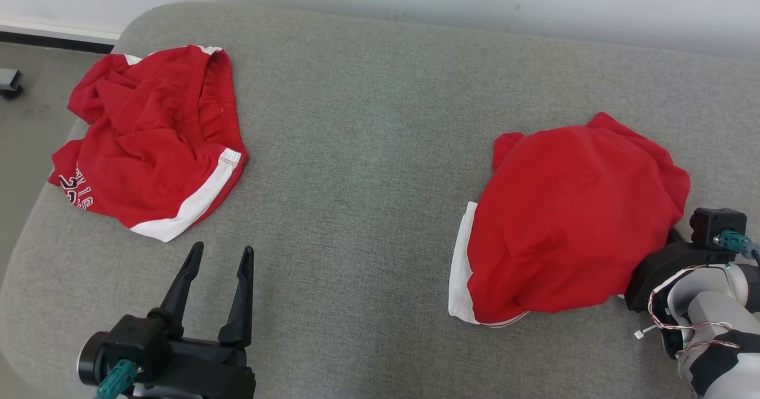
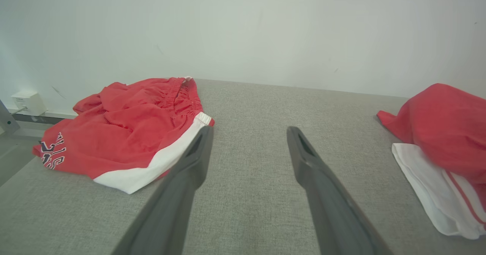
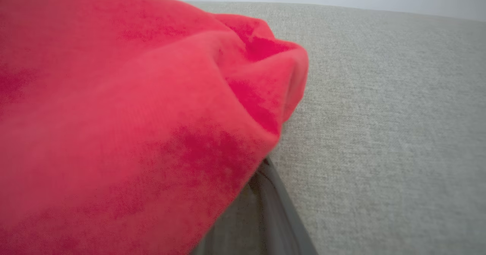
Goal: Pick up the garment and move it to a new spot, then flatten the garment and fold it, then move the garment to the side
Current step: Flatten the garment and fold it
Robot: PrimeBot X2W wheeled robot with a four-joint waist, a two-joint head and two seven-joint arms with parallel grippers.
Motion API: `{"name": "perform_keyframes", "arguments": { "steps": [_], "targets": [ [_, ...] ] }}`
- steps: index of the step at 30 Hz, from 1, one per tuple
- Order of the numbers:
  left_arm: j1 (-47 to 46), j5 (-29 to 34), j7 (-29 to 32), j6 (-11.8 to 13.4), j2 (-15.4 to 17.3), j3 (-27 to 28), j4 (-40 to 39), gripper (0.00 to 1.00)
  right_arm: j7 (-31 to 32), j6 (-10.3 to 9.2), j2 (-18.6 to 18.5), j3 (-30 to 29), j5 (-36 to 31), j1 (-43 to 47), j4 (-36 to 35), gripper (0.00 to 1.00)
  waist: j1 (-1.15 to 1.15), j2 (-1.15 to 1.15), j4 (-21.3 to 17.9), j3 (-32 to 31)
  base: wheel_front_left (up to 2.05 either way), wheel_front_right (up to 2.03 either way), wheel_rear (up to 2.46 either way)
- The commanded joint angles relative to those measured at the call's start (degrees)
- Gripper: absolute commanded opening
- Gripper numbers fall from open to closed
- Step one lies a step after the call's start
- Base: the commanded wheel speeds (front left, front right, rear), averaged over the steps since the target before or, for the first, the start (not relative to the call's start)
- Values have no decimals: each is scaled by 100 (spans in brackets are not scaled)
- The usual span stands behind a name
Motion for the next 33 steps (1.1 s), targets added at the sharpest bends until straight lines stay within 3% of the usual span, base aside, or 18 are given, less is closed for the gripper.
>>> {"name": "perform_keyframes", "arguments": {
  "steps": [1,5,18,29,33],
  "targets": [
    [-22,58,-5,-4,-9,25,12,100,27,15,66,38,60,37,95,0,0,-1,21,7,0,0,0],
    [106,66,-5,-17,-5,107,45,100,-43,1,-147,-32,210,41,67,0,0,-1,-28,-103,0,0,0],
    [501,137,-5,-28,27,172,116,100,-62,2,-1127,-774,61,900,-1043,0,0,-1,-556,-922,0,0,0],
    [694,137,-5,-33,-4,159,86,100,-54,2,-2015,-1167,-163,942,-1761,0,0,-1,-526,-1140,0,0,0],
    [770,137,-5,-25,-33,204,58,100,-31,2,-2104,-1125,-259,868,-2065,0,0,-1,-470,-1233,0,0,0]
  ]
}}
